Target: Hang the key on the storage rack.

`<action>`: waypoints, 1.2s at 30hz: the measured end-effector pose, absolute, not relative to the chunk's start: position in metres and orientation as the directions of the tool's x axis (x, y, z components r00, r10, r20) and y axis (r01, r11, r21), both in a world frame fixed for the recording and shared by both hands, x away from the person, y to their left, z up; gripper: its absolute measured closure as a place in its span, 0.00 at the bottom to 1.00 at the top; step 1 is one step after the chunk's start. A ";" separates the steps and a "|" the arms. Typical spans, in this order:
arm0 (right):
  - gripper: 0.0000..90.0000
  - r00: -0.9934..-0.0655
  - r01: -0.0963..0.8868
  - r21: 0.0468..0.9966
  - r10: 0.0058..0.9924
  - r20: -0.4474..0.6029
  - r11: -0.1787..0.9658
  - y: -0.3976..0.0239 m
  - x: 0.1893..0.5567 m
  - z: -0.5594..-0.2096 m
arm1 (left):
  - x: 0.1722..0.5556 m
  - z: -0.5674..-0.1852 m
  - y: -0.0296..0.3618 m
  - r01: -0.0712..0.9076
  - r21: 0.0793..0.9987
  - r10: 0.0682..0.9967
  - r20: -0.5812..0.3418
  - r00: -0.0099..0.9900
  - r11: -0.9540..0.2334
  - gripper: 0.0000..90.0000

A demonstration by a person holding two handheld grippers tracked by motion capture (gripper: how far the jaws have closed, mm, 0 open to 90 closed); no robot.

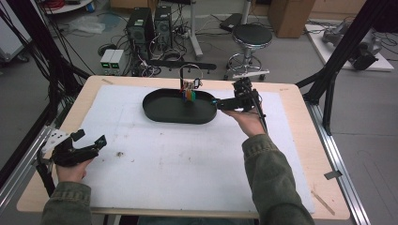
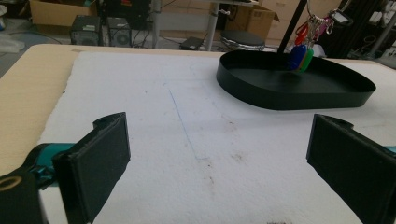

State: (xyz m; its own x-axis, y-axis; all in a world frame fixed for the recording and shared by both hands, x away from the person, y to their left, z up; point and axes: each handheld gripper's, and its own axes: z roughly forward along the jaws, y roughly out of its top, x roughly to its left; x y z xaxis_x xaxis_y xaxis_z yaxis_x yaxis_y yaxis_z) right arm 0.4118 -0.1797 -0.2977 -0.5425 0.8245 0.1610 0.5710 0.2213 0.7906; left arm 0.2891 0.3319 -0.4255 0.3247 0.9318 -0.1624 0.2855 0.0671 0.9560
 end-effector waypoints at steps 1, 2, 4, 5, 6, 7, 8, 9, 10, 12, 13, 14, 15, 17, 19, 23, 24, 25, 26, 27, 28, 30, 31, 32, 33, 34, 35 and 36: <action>0.01 -0.540 0.574 0.789 0.826 0.163 0.219 -0.181 0.410 -0.299 | 0.289 -0.425 0.332 0.285 0.956 0.932 -0.162 0.325 0.067 0.07; 0.01 -0.540 0.576 0.788 0.826 0.164 0.220 -0.183 0.409 -0.300 | 0.289 -0.425 0.332 0.286 0.956 0.932 -0.163 0.325 0.067 0.07; 0.01 -0.545 0.574 0.787 0.823 0.161 0.226 -0.186 0.406 -0.302 | 0.289 -0.425 0.332 0.285 0.956 0.931 -0.163 0.327 0.067 0.07; 0.01 -0.548 0.572 0.789 0.820 0.164 0.225 -0.188 0.404 -0.303 | 0.289 -0.425 0.332 0.285 0.956 0.931 -0.163 0.327 0.067 0.07; 0.01 -0.552 0.567 0.792 0.818 0.162 0.227 -0.189 0.402 -0.304 | 0.289 -0.425 0.332 0.285 0.956 0.931 -0.163 0.327 0.067 0.07; 0.01 -0.553 0.566 0.793 0.817 0.163 0.226 -0.191 0.399 -0.305 | 0.289 -0.425 0.332 0.286 0.956 0.931 -0.163 0.326 0.067 0.07; 0.01 -0.555 0.565 0.793 0.816 0.160 0.229 -0.193 0.397 -0.305 | 0.289 -0.425 0.332 0.286 0.956 0.931 -0.163 0.326 0.067 0.07; 0.01 -0.554 0.566 0.791 0.818 0.156 0.233 -0.194 0.395 -0.306 | 0.289 -0.425 0.332 0.287 0.956 0.931 -0.163 0.326 0.067 0.07; 0.01 -0.555 0.564 0.791 0.818 0.150 0.237 -0.196 0.393 -0.307 | 0.289 -0.425 0.332 0.286 0.956 0.931 -0.163 0.327 0.067 0.07; 0.01 -0.555 0.565 0.791 0.818 0.153 0.236 -0.201 0.389 -0.308 | 0.289 -0.425 0.332 0.286 0.956 0.931 -0.162 0.326 0.067 0.07; 0.01 -0.554 0.565 0.792 0.818 0.155 0.233 -0.203 0.387 -0.309 | 0.289 -0.425 0.332 0.286 0.956 0.931 -0.163 0.325 0.067 0.07; 0.01 -0.553 0.567 0.791 0.818 0.161 0.228 -0.206 0.385 -0.311 | 0.289 -0.425 0.332 0.286 0.956 0.931 -0.162 0.326 0.066 0.07; 0.01 -0.554 0.569 0.792 0.815 0.169 0.222 -0.209 0.383 -0.313 | 0.288 -0.425 0.332 0.286 0.956 0.932 -0.162 0.324 0.066 0.07; 0.01 -0.549 0.577 0.789 0.815 0.183 0.212 -0.215 0.379 -0.318 | 0.288 -0.425 0.332 0.288 0.956 0.932 -0.159 0.326 0.063 0.07; 0.01 -0.542 0.585 0.784 0.819 0.188 0.206 -0.220 0.376 -0.324 | 0.289 -0.425 0.331 0.288 0.956 0.932 -0.157 0.326 0.061 0.07; 0.01 -0.530 0.598 0.777 0.824 0.201 0.195 -0.228 0.372 -0.334 | 0.289 -0.425 0.331 0.286 0.956 0.932 -0.157 0.326 0.061 0.07; 0.01 -0.527 0.602 0.775 0.824 0.207 0.190 -0.230 0.371 -0.337 | 0.289 -0.426 0.331 0.285 0.957 0.933 -0.158 0.324 0.063 0.07; 0.01 -0.526 0.607 0.772 0.824 0.213 0.187 -0.232 0.371 -0.340 | 0.290 -0.426 0.331 0.288 0.956 0.933 -0.157 0.324 0.061 0.07; 0.01 -0.523 0.613 0.769 0.823 0.221 0.183 -0.234 0.370 -0.343 | 0.290 -0.426 0.331 0.289 0.955 0.933 -0.157 0.324 0.060 0.07; 0.01 -0.523 0.615 0.768 0.822 0.226 0.180 -0.235 0.370 -0.345 | 0.289 -0.426 0.331 0.286 0.956 0.933 -0.154 0.324 0.059 0.07; 0.01 -0.523 0.617 0.766 0.821 0.229 0.179 -0.237 0.369 -0.348 | 0.289 -0.426 0.331 0.286 0.957 0.934 -0.153 0.324 0.057 0.07; 0.01 -0.518 0.624 0.762 0.822 0.236 0.174 -0.241 0.367 -0.354 | 0.289 -0.426 0.331 0.288 0.956 0.934 -0.152 0.322 0.056 0.07; 0.01 -0.513 0.631 0.757 0.823 0.244 0.169 -0.242 0.365 -0.357 | 0.289 -0.426 0.331 0.288 0.956 0.934 -0.152 0.322 0.056 0.07; 0.01 -0.514 0.631 0.757 0.824 0.241 0.172 -0.245 0.364 -0.359 | 0.289 -0.426 0.331 0.289 0.956 0.934 -0.150 0.324 0.054 0.07; 0.01 -0.514 0.631 0.757 0.824 0.241 0.172 -0.245 0.364 -0.359 | 0.289 -0.426 0.331 0.289 0.956 0.934 -0.150 0.324 0.054 0.07; 0.01 -0.507 0.633 0.756 0.827 0.243 0.166 -0.249 0.361 -0.364 | 0.289 -0.426 0.331 0.291 0.955 0.934 -0.150 0.324 0.053 0.07; 0.01 -0.501 0.638 0.753 0.830 0.247 0.161 -0.251 0.359 -0.366 | 0.289 -0.426 0.331 0.291 0.955 0.934 -0.150 0.325 0.053 0.07; 0.01 -0.497 0.638 0.752 0.834 0.239 0.165 -0.253 0.357 -0.368 | 0.289 -0.426 0.331 0.291 0.955 0.934 -0.150 0.325 0.053 0.07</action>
State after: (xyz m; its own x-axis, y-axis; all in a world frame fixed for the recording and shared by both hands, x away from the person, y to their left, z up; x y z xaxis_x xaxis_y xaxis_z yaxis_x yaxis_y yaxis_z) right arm 0.3573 -0.2528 -0.3682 -0.4970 0.8343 0.2387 0.6381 0.1649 0.7521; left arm 0.2890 0.3305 -0.4256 0.3248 0.9338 -0.1504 0.2910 0.0526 0.9553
